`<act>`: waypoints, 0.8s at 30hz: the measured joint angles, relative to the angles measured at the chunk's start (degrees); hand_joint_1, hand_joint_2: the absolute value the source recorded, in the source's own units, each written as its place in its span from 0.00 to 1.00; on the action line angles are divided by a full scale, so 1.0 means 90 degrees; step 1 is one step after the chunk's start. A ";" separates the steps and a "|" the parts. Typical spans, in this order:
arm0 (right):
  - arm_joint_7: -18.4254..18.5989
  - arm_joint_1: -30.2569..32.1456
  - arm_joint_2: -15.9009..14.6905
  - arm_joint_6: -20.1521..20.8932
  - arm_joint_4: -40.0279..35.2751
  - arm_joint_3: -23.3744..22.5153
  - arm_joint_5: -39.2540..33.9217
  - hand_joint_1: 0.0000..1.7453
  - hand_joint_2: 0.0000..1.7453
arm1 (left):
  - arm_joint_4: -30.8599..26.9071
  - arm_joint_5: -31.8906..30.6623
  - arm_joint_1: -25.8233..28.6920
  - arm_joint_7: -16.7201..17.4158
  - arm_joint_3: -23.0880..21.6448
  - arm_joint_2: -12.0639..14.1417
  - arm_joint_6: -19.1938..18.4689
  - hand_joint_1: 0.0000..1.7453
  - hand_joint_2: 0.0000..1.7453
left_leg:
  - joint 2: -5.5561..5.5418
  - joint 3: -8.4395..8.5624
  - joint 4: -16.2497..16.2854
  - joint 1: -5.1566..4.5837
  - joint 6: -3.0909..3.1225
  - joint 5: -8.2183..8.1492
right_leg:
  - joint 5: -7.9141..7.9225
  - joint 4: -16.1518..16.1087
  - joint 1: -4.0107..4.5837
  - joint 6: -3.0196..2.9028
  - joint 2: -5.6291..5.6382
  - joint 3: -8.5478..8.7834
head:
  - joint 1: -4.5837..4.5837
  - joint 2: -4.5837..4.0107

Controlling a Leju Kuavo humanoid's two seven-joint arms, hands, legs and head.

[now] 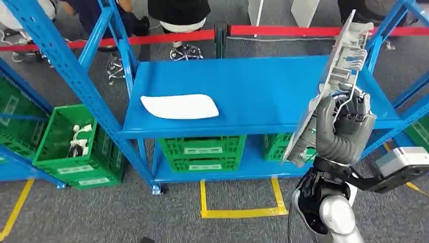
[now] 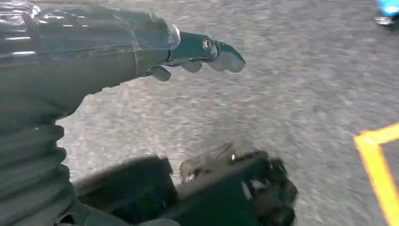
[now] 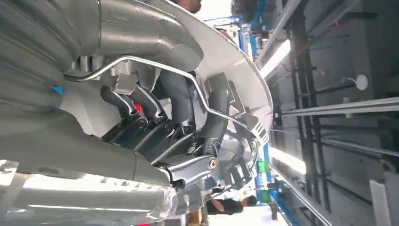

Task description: Take the parts from the cabinet and place them on the table.

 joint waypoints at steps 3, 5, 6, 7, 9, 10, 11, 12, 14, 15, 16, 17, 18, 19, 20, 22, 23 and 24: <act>0.0015 -0.0005 0.0015 0.0000 -0.0002 0.0007 0.0068 0.94 1.00 | 0.0032 0.0144 -0.0002 0.0173 0.0002 0.0049 0.0000 0.00 1.00 | 0.0017 0.0982 -0.1128 0.0051 -0.0019 0.0520 | 0.0102 0.0206 -0.0021 0.0075 -0.0030 -0.0319 | -0.0046 0.0000; 0.0078 -0.0024 0.0015 0.0000 -0.0024 0.0012 0.0163 0.94 1.00 | 0.0054 0.0243 -0.0012 0.0394 0.0010 0.0058 0.0015 0.00 1.00 | 0.0005 0.1541 -0.2000 0.0021 0.0055 0.0111 | 0.0139 0.0326 0.0001 0.0129 -0.0049 -0.0406 | -0.0070 0.0000; 0.0111 -0.0043 0.0017 0.0000 -0.0029 0.0015 0.0229 0.94 1.00 | 0.0073 0.0313 -0.0012 0.0483 0.0017 0.0066 0.0031 0.00 1.00 | -0.0002 0.1481 -0.2018 0.0018 0.0095 0.0091 | 0.0196 0.0336 -0.0001 0.0182 -0.0055 -0.0424 | -0.0051 0.0000; 0.0143 -0.0069 0.0029 0.0000 -0.0032 0.0019 0.0282 0.94 1.00 | 0.0083 0.0408 -0.0003 0.0525 0.0029 0.0080 0.0071 0.00 1.00 | -0.0007 0.1467 -0.1991 -0.0010 0.0145 0.0119 | 0.0260 0.0305 -0.0017 0.0218 -0.0059 -0.0437 | -0.0039 0.0002; 0.0219 -0.0090 0.0032 0.0000 -0.0068 0.0022 0.0362 0.94 1.00 | 0.0112 0.0620 0.0020 0.0517 0.0046 0.0100 0.0163 0.00 1.00 | 0.0016 0.1364 -0.2036 0.0025 0.0300 0.0256 | 0.0204 0.0352 -0.0052 0.0302 -0.0029 -0.0481 | -0.0054 0.0000; 0.0245 -0.0102 0.0041 0.0000 -0.0092 0.0027 0.0398 0.94 1.00 | 0.0122 0.0714 0.0019 0.0491 0.0061 0.0114 0.0209 0.00 1.00 | 0.0015 0.1298 -0.2033 0.0020 0.0357 0.0326 | -0.0138 0.0520 -0.0049 0.0350 0.0018 -0.0554 | -0.0035 0.0000; 0.0255 -0.0108 0.0044 0.0000 -0.0114 0.0034 0.0415 0.94 1.00 | 0.0129 0.0779 0.0019 0.0466 0.0087 0.0116 0.0267 0.00 1.00 | 0.0016 0.1216 -0.2033 0.0019 0.0396 0.0399 | -0.0538 0.0866 -0.0051 0.0376 0.0040 -0.0629 | 0.0009 0.0000; 0.0257 -0.0123 0.0046 0.0000 -0.0138 0.0034 0.0415 0.94 1.00 | 0.0134 0.0818 0.0019 0.0454 0.0104 0.0117 0.0308 0.00 1.00 | 0.0014 0.1110 -0.2027 0.0013 0.0407 0.0487 | -0.0950 0.1386 -0.0050 0.0398 0.0051 -0.0726 | 0.0046 0.0000; 0.0257 -0.0159 0.0046 0.0000 -0.0175 0.0051 0.0418 0.94 1.00 | 0.0139 0.0845 0.0024 0.0452 0.0119 0.0117 0.0398 0.00 1.00 | 0.0018 0.0905 -0.2016 -0.0016 0.0419 0.0645 | -0.1229 0.2174 -0.0048 0.0397 0.0054 -0.0789 | 0.0126 0.0002; 0.0257 -0.0193 0.0046 0.0000 -0.0194 0.0065 0.0423 0.94 1.00 | 0.0143 0.0845 0.0024 0.0442 0.0136 0.0122 0.0420 0.00 1.00 | 0.0024 0.0803 -0.2013 -0.0030 0.0415 0.0723 | -0.1088 0.2254 -0.0046 0.0377 0.0054 -0.0714 | 0.0158 0.0000; 0.0267 -0.0228 0.0051 0.0000 -0.0206 0.0078 0.0435 0.94 1.00 | 0.0155 0.0845 0.0023 0.0437 0.0146 0.0129 0.0437 0.00 1.00 | 0.0030 0.0706 -0.2013 -0.0050 0.0409 0.0794 | -0.0849 0.2108 -0.0038 0.0344 0.0056 -0.0535 | 0.0177 0.0002; 0.0270 -0.0258 0.0051 0.0000 -0.0233 0.0087 0.0442 0.94 1.00 | 0.0165 0.0845 0.0022 0.0432 0.0151 0.0133 0.0449 0.00 1.00 | 0.0036 0.0614 -0.2013 -0.0076 0.0404 0.0873 | -0.0580 0.1683 -0.0028 0.0292 0.0067 -0.0208 | 0.0206 0.0002; 0.0274 -0.0288 0.0051 0.0000 -0.0250 0.0092 0.0452 0.94 1.00 | 0.0170 0.0845 0.0022 0.0430 0.0153 0.0134 0.0454 0.00 1.00 | 0.0036 0.0555 -0.2013 -0.0089 0.0400 0.0937 | -0.0452 0.1137 -0.0014 0.0223 0.0081 0.0174 | 0.0226 0.0000; 0.0287 -0.0324 0.0053 0.0000 -0.0282 0.0100 0.0459 0.94 1.00 | 0.0173 0.0845 0.0022 0.0423 0.0155 0.0126 0.0457 0.00 1.00 | 0.0047 0.0528 -0.2013 -0.0084 0.0389 0.0991 | -0.0513 0.0541 0.0029 0.0138 0.0119 0.0596 | 0.0228 0.0002; 0.0291 -0.0355 0.0056 0.0000 -0.0318 0.0104 0.0461 0.94 1.00 | 0.0177 0.0845 0.0019 0.0408 0.0165 0.0124 0.0469 0.00 1.00 | 0.0052 0.0493 -0.2000 -0.0128 0.0357 0.1041 | -0.0622 -0.0038 0.0070 0.0071 0.0124 0.0934 | 0.0226 0.0002; 0.0287 -0.0438 0.0058 0.0000 -0.0342 0.0133 0.0432 0.94 1.00 | 0.0180 0.0872 0.0019 0.0369 0.0197 0.0126 0.0476 0.00 1.00 | 0.0100 0.0411 -0.2031 -0.0088 0.0284 0.1207 | -0.0649 -0.0164 0.0096 0.0071 0.0129 0.0923 | 0.0211 0.0002; 0.0282 -0.0469 0.0058 0.0000 -0.0342 0.0155 0.0406 0.94 1.00 | 0.0185 0.0903 0.0021 0.0343 0.0199 0.0126 0.0478 0.00 1.00 | 0.0114 0.0384 -0.2032 -0.0088 0.0250 0.1272 | -0.0615 -0.0181 0.0110 0.0052 0.0126 0.0885 | 0.0240 0.0002; 0.0262 -0.0477 0.0058 0.0000 -0.0340 0.0168 0.0386 0.94 1.00 | 0.0199 0.0930 0.0027 0.0325 0.0204 0.0143 0.0488 0.00 1.00 | 0.0114 0.0336 -0.2013 -0.0100 0.0209 0.1259 | -0.0501 -0.0233 0.0048 0.0007 0.0096 0.0802 | 0.0241 0.0000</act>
